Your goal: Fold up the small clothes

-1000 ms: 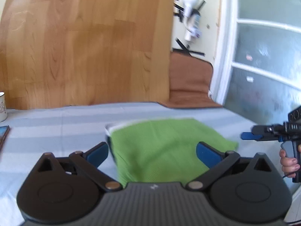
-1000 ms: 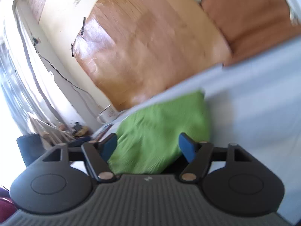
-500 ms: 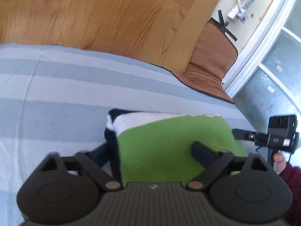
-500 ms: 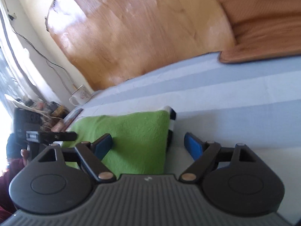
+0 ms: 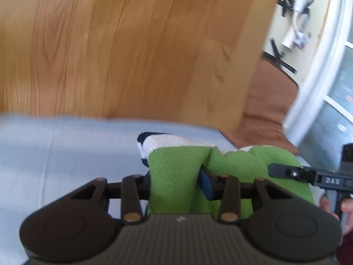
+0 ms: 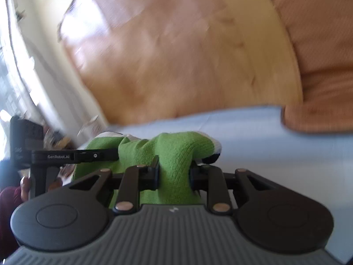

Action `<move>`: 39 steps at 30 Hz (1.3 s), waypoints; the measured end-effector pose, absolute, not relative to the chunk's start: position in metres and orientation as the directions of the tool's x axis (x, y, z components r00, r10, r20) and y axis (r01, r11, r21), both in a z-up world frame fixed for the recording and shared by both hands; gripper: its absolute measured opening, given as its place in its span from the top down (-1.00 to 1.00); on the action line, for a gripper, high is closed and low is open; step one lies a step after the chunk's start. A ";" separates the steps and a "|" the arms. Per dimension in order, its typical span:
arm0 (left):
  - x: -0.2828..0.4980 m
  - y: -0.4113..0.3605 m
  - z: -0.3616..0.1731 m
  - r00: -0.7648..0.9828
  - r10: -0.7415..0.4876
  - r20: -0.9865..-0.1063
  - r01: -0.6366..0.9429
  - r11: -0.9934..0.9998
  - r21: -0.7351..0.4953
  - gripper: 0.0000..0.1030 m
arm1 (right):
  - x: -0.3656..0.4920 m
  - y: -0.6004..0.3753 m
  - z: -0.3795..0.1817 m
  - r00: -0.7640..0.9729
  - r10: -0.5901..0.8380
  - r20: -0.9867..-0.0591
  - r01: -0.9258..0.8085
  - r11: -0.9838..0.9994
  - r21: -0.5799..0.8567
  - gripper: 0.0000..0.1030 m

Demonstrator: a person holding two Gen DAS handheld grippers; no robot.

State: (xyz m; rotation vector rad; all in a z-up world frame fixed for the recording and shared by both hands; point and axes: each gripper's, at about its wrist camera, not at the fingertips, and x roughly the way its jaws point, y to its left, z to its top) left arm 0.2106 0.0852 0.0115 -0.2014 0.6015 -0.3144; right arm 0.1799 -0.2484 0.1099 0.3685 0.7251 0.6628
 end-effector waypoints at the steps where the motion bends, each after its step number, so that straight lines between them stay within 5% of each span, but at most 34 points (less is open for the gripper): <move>1: 0.224 0.081 0.012 0.791 -0.318 -0.523 0.215 0.945 -0.248 0.22 | 0.189 -0.246 0.106 0.580 0.645 -0.498 -0.412 0.759 0.503 0.49; 4: 0.259 0.067 -0.003 0.777 -0.201 -0.596 0.136 0.979 -0.154 0.03 | 0.216 -0.234 0.081 0.561 0.578 -0.593 -0.333 0.813 0.478 0.39; 7: 0.264 0.065 -0.024 0.766 -0.143 -0.626 0.090 0.989 -0.115 -0.22 | 0.221 -0.237 0.063 0.554 0.549 -0.626 -0.277 0.831 0.483 -0.05; 9: 0.252 0.071 -0.023 0.777 -0.129 -0.617 0.078 0.991 -0.110 -0.58 | 0.216 -0.251 0.065 0.536 0.575 -0.618 -0.247 0.807 0.537 -0.10; 15: 0.186 0.099 -0.017 0.745 -0.190 -0.639 0.115 0.981 -0.158 -0.69 | 0.157 -0.277 0.093 0.505 0.604 -0.616 -0.281 0.790 0.545 -0.13; 23: 0.085 0.126 -0.027 0.591 -0.450 -0.669 0.175 0.882 -0.438 -0.80 | 0.035 -0.294 0.098 0.360 0.732 -0.578 -0.298 0.678 0.672 -0.09; 25: 0.067 0.123 -0.029 0.569 -0.501 -0.652 0.189 0.851 -0.489 -0.75 | 0.010 -0.297 0.094 0.355 0.736 -0.577 -0.269 0.672 0.690 -0.08; 28: 0.057 0.114 -0.031 0.550 -0.524 -0.650 0.199 0.838 -0.508 -0.19 | -0.014 -0.300 0.084 0.375 0.740 -0.558 -0.218 0.655 0.723 0.05; 30: 0.056 0.105 -0.031 0.579 -0.476 -0.663 0.186 0.868 -0.461 0.31 | -0.014 -0.297 0.079 0.390 0.744 -0.543 -0.178 0.639 0.748 0.25; 32: 0.058 0.104 -0.032 0.589 -0.438 -0.679 0.155 0.886 -0.437 0.56 | -0.009 -0.288 0.071 0.392 0.742 -0.544 -0.143 0.633 0.761 0.65; 39: 0.035 0.134 -0.027 0.589 -0.444 -0.675 0.079 0.863 -0.499 0.77 | -0.016 -0.286 0.084 0.403 0.737 -0.543 -0.191 0.648 0.737 0.75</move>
